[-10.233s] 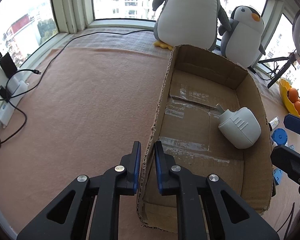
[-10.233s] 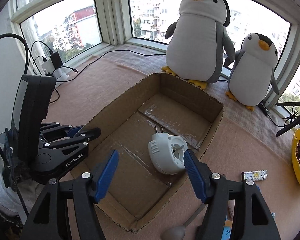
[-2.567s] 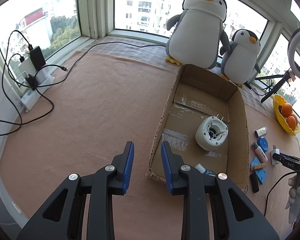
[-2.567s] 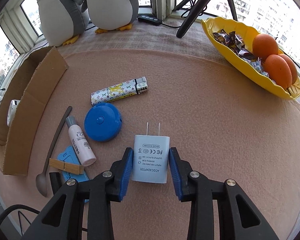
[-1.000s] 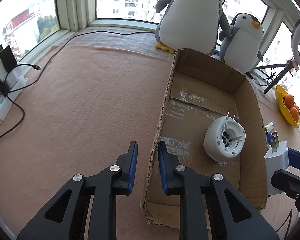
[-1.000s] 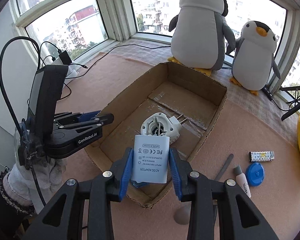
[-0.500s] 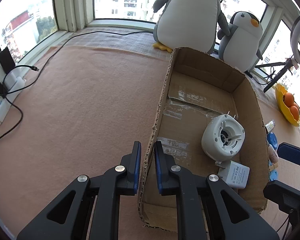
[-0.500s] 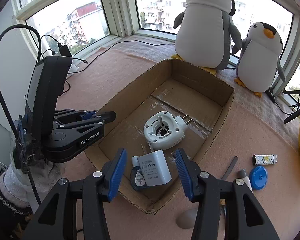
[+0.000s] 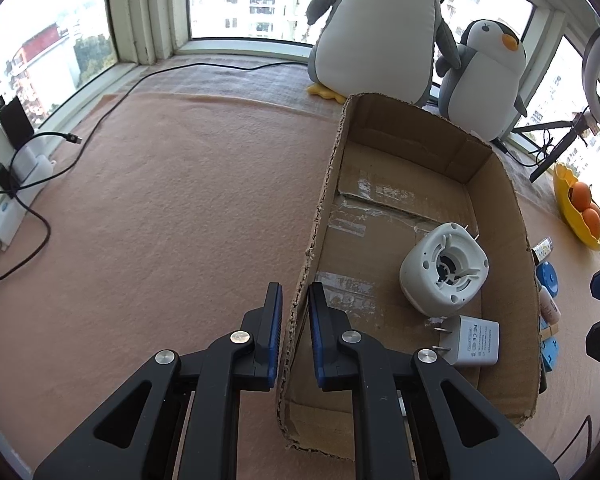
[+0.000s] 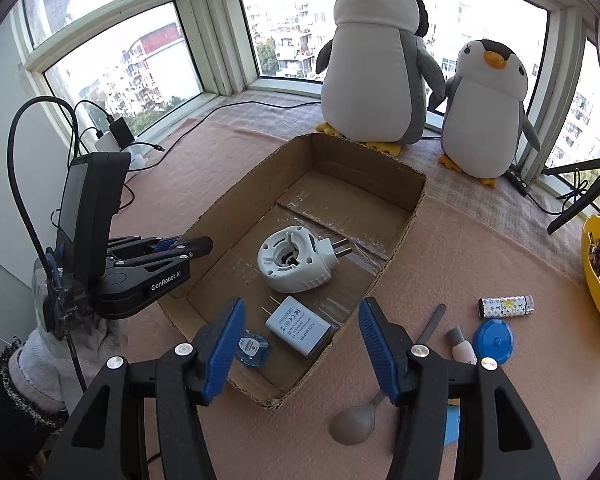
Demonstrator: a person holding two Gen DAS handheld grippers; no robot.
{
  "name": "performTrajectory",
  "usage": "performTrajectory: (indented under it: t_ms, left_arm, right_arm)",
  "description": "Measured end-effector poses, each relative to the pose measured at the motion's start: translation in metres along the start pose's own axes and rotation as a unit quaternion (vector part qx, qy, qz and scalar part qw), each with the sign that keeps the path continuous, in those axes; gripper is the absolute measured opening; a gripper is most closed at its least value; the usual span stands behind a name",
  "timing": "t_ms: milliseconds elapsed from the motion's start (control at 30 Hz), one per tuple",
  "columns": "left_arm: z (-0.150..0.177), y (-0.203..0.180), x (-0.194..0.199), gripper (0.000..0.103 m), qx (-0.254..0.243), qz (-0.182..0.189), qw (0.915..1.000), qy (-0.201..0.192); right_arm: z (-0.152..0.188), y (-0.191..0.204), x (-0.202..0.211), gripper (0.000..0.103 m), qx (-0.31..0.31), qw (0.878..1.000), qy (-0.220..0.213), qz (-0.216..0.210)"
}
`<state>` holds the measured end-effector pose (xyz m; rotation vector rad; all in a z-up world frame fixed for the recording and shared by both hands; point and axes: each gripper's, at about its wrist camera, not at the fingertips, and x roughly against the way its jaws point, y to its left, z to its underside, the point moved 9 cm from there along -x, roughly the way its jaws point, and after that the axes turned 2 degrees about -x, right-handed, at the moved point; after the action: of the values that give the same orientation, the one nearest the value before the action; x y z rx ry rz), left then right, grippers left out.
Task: Organize rigid objects
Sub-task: 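Move the right gripper back toward the blue tape measure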
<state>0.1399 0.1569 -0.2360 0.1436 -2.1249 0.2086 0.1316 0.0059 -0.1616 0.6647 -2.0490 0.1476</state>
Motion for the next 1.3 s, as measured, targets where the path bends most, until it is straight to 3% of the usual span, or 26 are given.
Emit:
performTrajectory:
  t_ms: [300,533,667,1033,1300]
  left_arm:
    - [0.000,0.000,0.009,0.012,-0.001,-0.003,1.0000,0.000]
    - [0.002,0.005,0.018,0.025,0.008,-0.013,0.9999,0.000]
    - [0.003,0.006,0.025,0.026,0.016,-0.015,0.9998,-0.002]
    - [0.006,0.011,0.047,0.026,0.029,-0.024,0.9992,-0.014]
    - [0.011,0.019,0.059,0.026,0.045,-0.031,0.9983,-0.021]
  right_arm:
    - [0.017,-0.080,0.019,0.055,-0.065,0.997,-0.005,0.043]
    - [0.034,-0.139,0.019,0.055,-0.110,0.991,0.008,0.077]
    - [0.040,-0.162,0.011,0.055,-0.140,0.987,0.022,0.077]
    - [0.042,-0.184,-0.029,0.055,-0.190,0.978,0.075,0.053]
    - [0.038,-0.187,-0.056,0.055,-0.183,0.975,0.107,0.065]
